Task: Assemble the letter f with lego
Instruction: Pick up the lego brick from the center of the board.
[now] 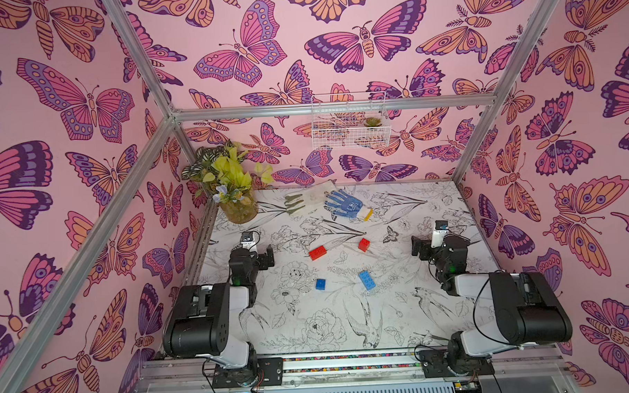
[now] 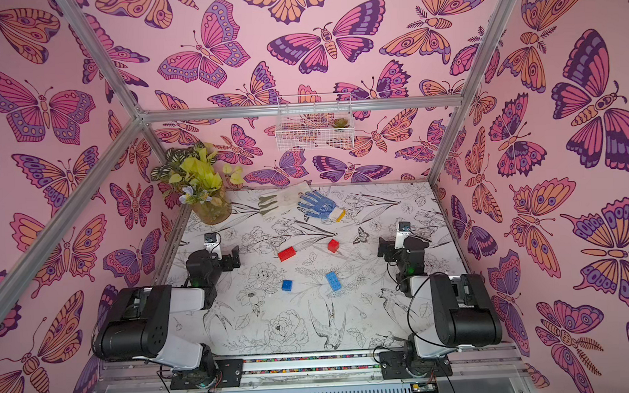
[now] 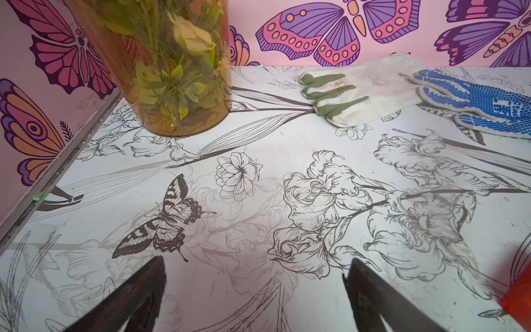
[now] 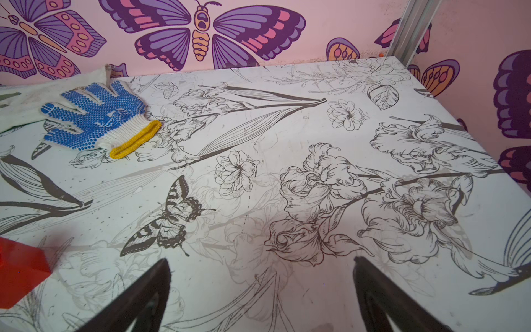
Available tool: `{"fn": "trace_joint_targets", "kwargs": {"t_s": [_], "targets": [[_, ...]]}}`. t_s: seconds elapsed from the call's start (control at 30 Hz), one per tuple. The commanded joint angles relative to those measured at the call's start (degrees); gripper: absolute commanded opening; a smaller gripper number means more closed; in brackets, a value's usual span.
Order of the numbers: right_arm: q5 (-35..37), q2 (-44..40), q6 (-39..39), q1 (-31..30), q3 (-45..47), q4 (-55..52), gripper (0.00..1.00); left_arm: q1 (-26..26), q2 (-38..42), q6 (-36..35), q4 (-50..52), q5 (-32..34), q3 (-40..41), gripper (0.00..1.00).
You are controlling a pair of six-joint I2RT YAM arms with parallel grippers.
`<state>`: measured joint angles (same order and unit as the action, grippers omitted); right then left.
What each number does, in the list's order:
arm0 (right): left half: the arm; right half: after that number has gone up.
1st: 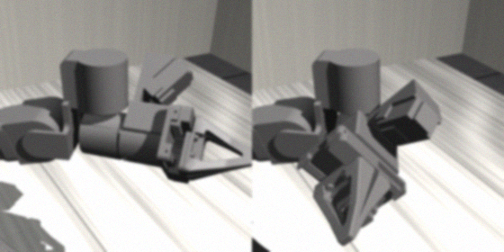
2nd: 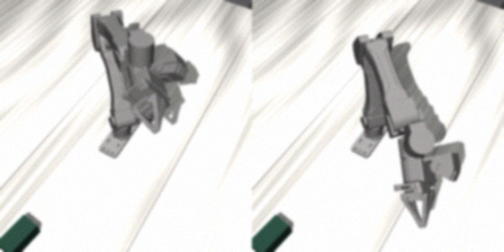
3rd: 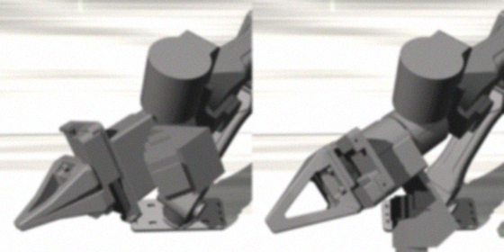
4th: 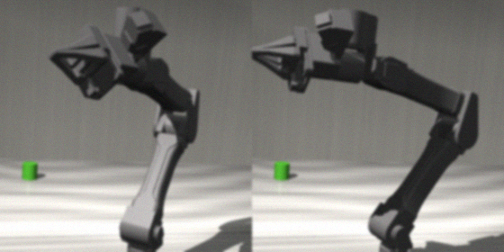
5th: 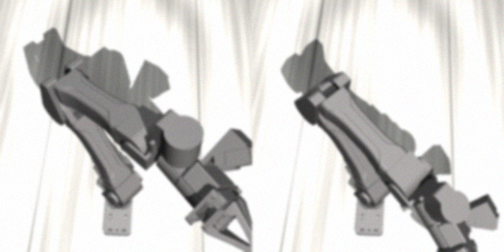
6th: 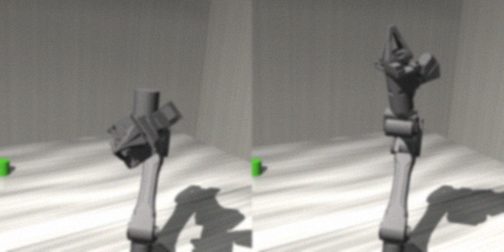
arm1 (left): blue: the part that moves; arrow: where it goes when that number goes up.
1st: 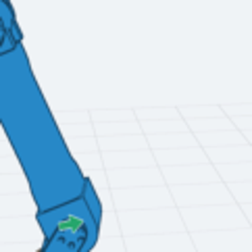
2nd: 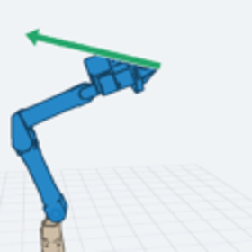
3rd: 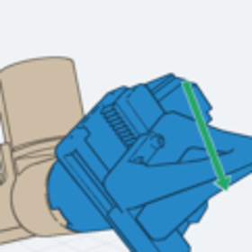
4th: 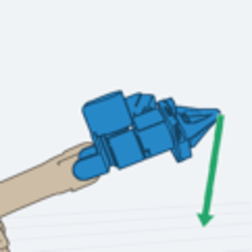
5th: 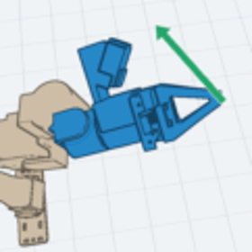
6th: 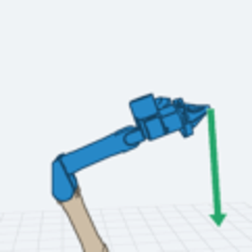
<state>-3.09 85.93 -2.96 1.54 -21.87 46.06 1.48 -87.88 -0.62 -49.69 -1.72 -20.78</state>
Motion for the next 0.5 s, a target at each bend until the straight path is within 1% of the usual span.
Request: {"fn": "trace_joint_targets", "kwargs": {"t_s": [0.0,0.33,0.47], "targets": [[-0.7,0.6,0.3,0.5,-1.2,0.6,0.99,-0.1,-0.5,-0.4,-1.1,-0.4,-0.8,0.99],[-0.6,0.5,0.3,0.5,-1.1,0.8,0.99,0.8,-0.5,0.4,-0.9,-1.3,-0.8,0.99],[-0.6,0.0,0.1,0.5,-1.1,1.6,0.99,0.8,1.0,1.4,-0.2,1.4,-0.8,0.99]]}}
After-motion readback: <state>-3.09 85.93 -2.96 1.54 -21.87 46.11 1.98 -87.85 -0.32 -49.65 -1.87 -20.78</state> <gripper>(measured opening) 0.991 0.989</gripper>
